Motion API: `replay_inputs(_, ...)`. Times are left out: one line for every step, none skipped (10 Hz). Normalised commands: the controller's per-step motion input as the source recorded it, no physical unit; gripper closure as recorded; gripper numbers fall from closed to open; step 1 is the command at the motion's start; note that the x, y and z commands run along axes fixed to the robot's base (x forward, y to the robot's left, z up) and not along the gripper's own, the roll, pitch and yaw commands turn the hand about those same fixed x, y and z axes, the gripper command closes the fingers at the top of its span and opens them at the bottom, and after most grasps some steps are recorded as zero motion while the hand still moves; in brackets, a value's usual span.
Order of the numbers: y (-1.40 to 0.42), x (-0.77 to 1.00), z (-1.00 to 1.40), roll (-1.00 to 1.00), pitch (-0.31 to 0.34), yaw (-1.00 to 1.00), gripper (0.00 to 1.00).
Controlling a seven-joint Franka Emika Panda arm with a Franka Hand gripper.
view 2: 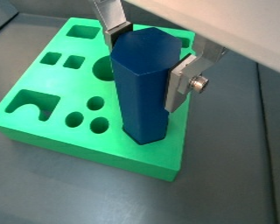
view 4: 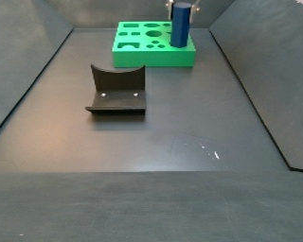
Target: Insert the hexagon object.
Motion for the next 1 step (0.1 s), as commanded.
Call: replay_inputs(0.00, 0.00, 0.00, 0.00, 0.000, 0.00, 1.00)
